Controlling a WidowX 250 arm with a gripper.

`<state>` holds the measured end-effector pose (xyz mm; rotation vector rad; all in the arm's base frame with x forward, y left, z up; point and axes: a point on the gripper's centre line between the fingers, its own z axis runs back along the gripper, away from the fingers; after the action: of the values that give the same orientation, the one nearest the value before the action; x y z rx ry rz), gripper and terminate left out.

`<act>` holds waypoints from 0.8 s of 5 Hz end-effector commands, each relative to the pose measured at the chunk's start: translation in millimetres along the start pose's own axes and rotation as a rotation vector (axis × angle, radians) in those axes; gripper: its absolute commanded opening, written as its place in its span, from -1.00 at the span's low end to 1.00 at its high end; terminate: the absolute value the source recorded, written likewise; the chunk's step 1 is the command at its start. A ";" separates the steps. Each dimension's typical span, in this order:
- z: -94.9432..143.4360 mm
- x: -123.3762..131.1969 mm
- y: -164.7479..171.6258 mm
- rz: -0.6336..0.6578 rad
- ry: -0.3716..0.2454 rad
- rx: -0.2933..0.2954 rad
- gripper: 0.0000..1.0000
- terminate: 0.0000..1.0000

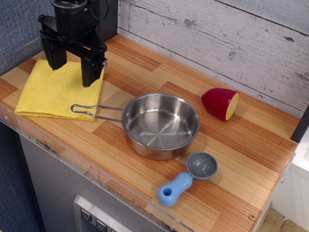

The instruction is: Move cloth away from pot. cloth is still in arm

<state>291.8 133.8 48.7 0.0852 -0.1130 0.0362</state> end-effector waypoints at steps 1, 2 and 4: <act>-2.3 -3.4 6.5 -0.013 -0.009 0.011 1.00 -1.00; -14.2 -9.2 12.3 0.001 0.010 -0.026 1.00 -1.00; -28.9 -14.2 10.3 -0.037 0.073 -0.028 1.00 -1.00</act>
<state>277.5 143.0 9.3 0.0411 -0.0078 0.0072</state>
